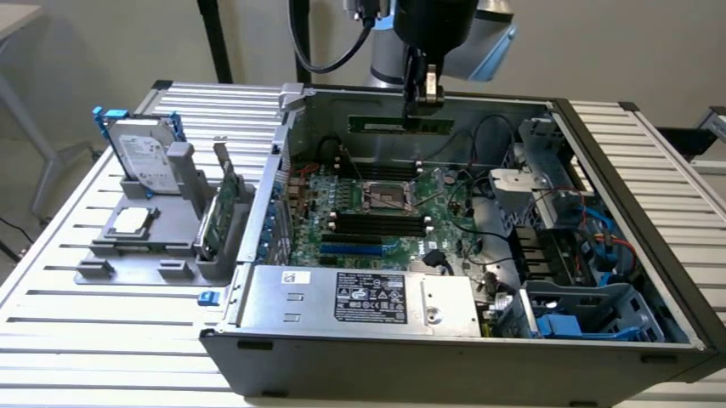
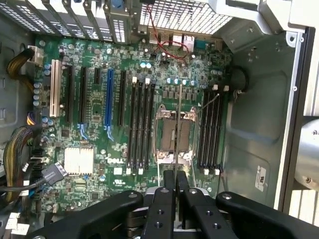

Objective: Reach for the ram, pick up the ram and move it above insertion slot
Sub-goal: 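Pick up the ram and move it above insertion slot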

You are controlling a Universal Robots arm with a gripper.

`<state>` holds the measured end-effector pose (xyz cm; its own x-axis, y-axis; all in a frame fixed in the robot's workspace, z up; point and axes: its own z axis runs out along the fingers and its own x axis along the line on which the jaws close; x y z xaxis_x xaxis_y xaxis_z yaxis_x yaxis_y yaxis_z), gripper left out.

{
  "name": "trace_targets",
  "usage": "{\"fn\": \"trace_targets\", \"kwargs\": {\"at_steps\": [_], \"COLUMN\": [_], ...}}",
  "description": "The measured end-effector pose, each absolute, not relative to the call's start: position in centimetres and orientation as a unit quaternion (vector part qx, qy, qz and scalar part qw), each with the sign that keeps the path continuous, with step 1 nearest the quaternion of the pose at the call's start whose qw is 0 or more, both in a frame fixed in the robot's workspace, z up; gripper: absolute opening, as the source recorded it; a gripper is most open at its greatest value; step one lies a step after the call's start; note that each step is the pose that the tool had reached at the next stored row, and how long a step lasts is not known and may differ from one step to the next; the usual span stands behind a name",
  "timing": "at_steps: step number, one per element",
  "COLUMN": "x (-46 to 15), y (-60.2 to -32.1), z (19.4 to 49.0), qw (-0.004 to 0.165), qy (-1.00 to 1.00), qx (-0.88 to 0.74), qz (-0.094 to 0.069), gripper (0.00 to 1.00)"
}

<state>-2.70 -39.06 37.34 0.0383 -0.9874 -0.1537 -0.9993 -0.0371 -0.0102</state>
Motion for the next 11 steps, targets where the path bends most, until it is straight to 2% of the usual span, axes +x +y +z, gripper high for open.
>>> {"fn": "trace_targets", "kwargs": {"at_steps": [11], "x": [-2.7], "y": [-39.06], "z": [37.32], "qw": [0.057], "qy": [0.705], "qx": [-0.706], "qz": [0.048], "gripper": [0.13]}}
